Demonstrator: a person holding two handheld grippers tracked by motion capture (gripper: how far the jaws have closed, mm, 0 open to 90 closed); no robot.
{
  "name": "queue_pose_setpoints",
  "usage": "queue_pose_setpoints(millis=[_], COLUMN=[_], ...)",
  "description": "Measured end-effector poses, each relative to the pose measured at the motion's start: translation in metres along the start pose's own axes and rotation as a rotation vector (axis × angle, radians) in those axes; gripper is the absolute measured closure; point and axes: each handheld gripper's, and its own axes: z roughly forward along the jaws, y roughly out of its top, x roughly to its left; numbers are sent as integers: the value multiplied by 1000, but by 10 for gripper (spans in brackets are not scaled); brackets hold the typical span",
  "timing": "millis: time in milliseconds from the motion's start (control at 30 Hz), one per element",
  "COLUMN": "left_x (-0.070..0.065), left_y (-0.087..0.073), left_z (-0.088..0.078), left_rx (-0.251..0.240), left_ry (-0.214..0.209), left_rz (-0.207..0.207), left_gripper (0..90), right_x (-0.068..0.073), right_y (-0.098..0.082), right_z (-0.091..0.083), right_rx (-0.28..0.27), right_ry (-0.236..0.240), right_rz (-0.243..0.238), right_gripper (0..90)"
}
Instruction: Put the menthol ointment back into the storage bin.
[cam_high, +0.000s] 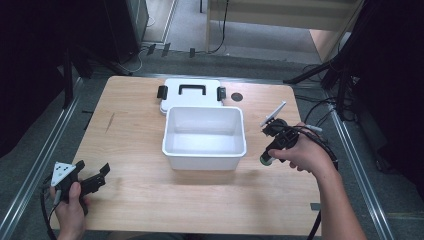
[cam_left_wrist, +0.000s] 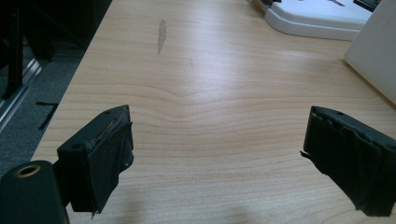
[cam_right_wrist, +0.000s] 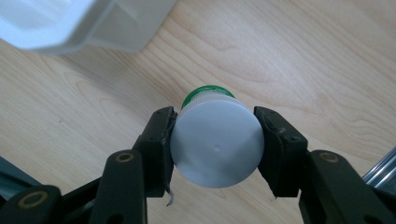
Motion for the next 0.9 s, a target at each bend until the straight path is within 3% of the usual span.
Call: queue_pose_setpoints(millis=[267, 433, 900], left_x=[0, 0, 0], left_y=[0, 0, 0], left_z=[0, 0, 0], left_rx=[-4, -4, -7], left_ry=[1, 2, 2], left_rz=[0, -1, -2], left_gripper=[87, 87, 87], right_x=[2, -1, 1], right_y=[15, 22, 42], right_z=[-13, -23, -45], right_rx=[-2, -15, -32], right_ry=[-5, -5, -30], right_rz=[-24, -5, -12], right_gripper=[519, 519, 519])
